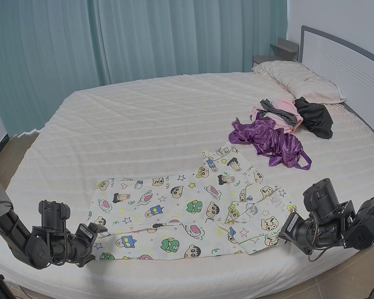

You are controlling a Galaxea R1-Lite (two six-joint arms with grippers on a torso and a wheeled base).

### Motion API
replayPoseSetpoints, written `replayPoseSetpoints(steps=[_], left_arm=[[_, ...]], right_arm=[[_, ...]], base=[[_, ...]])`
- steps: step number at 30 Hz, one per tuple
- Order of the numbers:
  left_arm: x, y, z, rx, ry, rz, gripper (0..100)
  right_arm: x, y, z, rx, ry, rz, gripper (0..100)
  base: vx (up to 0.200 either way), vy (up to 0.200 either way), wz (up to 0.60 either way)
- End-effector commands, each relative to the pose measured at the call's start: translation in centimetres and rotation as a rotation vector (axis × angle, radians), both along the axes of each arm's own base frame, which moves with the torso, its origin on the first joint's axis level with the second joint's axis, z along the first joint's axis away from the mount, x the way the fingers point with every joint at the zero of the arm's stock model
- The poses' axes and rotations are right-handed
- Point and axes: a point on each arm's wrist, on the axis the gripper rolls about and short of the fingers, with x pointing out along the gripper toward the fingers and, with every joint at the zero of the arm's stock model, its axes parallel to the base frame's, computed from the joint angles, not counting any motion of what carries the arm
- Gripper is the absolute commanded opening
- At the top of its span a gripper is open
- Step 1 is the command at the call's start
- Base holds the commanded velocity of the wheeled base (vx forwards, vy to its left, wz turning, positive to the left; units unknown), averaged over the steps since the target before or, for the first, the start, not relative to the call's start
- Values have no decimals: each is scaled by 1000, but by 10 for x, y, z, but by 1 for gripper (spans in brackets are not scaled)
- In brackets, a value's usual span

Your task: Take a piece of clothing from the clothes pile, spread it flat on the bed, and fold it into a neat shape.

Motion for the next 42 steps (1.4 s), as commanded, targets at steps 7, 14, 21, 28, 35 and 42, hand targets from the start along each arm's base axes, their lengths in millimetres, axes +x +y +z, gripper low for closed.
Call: replayPoseSetpoints(steps=[7, 14, 21, 28, 35, 42], left_arm=[[0, 0, 0, 0, 1, 0, 100], [0, -1, 0, 2, -1, -1, 100], [0, -1, 0, 2, -1, -1, 100], [0, -1, 0, 3, -3, 0, 100], [0, -1, 1, 3, -4, 0, 100], [0, -1, 0, 3, -3, 0, 100]], right_arm=[[-14, -3, -13, -66, 47, 57, 100], [-10, 17, -7, -66, -1, 121, 100], [-4, 57, -20, -75, 16, 233, 100], [10, 77, -43, -115, 36, 265, 100], [17, 82, -38, -129, -10, 258, 100], [17, 88, -32, -152, -61, 259, 100]], base=[[0, 0, 0], [0, 0, 0], [0, 0, 0], [0, 0, 0], [0, 0, 0], [0, 0, 0]])
